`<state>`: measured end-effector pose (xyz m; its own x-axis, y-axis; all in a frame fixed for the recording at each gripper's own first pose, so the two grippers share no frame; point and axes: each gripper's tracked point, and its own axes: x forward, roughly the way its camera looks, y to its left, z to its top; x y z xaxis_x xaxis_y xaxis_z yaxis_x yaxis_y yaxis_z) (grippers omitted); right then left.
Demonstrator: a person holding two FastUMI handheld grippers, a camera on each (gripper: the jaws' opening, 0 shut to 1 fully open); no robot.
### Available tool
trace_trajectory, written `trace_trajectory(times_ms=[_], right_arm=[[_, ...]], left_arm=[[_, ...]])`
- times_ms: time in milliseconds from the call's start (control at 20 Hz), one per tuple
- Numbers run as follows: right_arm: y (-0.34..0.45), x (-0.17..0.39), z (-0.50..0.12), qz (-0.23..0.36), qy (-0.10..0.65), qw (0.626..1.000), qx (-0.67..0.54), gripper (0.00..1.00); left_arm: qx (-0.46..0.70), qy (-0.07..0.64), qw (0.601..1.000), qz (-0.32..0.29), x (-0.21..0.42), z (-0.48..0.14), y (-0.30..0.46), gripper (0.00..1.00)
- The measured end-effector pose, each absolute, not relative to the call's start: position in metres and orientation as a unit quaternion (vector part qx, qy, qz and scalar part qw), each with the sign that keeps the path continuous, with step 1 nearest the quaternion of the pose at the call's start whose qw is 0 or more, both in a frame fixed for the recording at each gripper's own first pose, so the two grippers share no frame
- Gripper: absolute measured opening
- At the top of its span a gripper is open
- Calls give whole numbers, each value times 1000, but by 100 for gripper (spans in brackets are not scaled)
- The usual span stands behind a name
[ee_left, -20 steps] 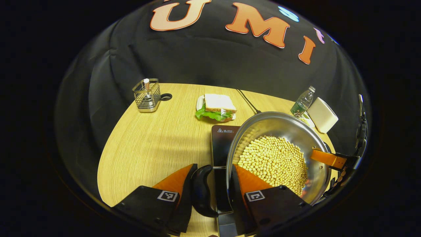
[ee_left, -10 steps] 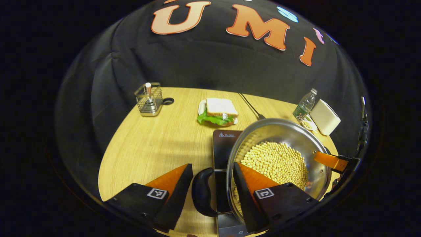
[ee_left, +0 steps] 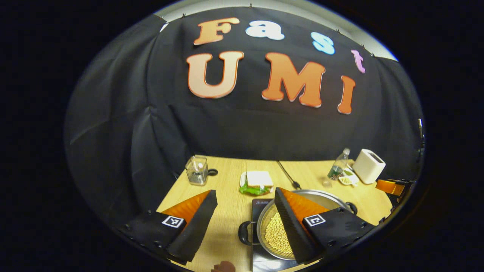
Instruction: First push the handle of the pot to place it horizontally, then grasp the pot with both hands and set it on the induction cooktop.
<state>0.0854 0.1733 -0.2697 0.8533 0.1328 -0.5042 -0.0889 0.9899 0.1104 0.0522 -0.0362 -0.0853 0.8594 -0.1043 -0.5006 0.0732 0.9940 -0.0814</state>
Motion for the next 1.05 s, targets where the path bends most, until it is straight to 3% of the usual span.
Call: trace_trajectory(times_ms=[250, 450, 550, 600, 850, 900, 1050], right_arm=[[130, 78, -186, 48, 196, 979, 17, 95], [105, 60, -120, 55, 144, 988, 4, 95], [95, 52, -92, 54, 117, 992, 4, 100], [89, 49, -78, 50, 103, 993, 2, 95], [66, 34, -35, 47, 60, 997, 5, 95], [64, 34, -30, 47, 54, 997, 7, 100], [62, 27, -23, 51, 43, 998, 10, 100]], left_arm=[[-41, 181, 982, -32, 24, 82, 3, 99], [-57, 129, 990, -6, 25, 122, 30, 96], [-64, 106, 992, -1, 16, 144, 40, 100], [-61, 97, 993, 5, 10, 151, 47, 100], [-33, 51, 997, 42, -13, 197, 77, 96], [-36, 45, 997, 42, -16, 206, 75, 98], [-50, 39, 998, 24, -23, 213, 63, 100]])
